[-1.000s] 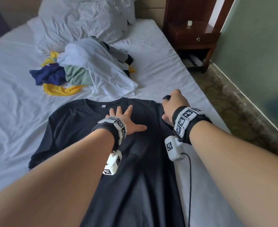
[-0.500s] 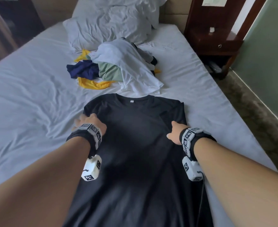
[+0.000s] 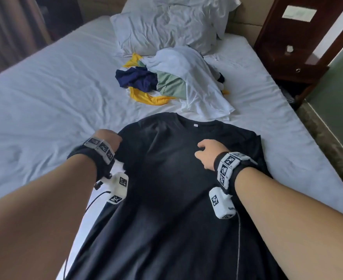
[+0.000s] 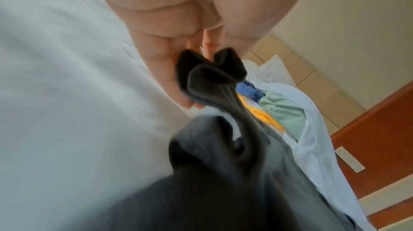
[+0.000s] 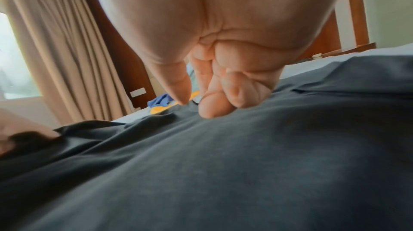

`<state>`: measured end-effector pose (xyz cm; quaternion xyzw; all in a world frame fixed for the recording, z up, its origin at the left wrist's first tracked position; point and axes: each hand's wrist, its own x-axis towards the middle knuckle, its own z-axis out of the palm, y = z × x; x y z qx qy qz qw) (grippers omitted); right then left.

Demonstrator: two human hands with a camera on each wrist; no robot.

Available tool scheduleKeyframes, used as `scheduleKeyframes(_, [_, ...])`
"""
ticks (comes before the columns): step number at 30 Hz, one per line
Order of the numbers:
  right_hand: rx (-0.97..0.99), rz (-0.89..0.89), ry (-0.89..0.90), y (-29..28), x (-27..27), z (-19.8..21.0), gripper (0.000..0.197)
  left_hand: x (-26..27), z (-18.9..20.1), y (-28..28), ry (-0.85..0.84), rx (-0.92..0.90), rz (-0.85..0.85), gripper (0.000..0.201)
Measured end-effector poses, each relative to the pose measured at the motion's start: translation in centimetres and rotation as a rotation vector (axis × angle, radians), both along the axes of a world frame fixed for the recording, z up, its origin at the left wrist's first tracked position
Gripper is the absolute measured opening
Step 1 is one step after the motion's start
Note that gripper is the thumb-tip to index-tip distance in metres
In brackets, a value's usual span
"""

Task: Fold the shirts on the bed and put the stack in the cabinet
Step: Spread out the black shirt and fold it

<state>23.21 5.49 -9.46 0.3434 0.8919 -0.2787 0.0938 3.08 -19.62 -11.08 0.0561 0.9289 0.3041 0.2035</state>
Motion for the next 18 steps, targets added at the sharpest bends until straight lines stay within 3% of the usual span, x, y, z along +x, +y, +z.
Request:
scheduleKeyframes(4, [-0.023, 0.072, 0.06, -4.6, -4.1, 0.8, 0.042, -3.1, -0.5, -2.5, 0.007, 0.075, 0.067, 0.038])
scheduleKeyframes(9, [-0.297, 0.056, 0.164, -9.4, -8.5, 0.5, 0.055, -5.5, 0.0, -3.5, 0.011, 0.181, 0.124, 0.037])
scheduleKeyframes(13, [-0.51, 0.02, 0.183, -11.5, -10.8, 0.0, 0.068, -6.7, 2.0, -2.8, 0.052, 0.234, 0.168, 0.024])
scheduleKeyframes(18, [-0.64, -0.063, 0.18, -13.0, -12.2, -1.3, 0.074, -6.1, 3.9, -1.5, -0.073, 0.335, 0.229, 0.027])
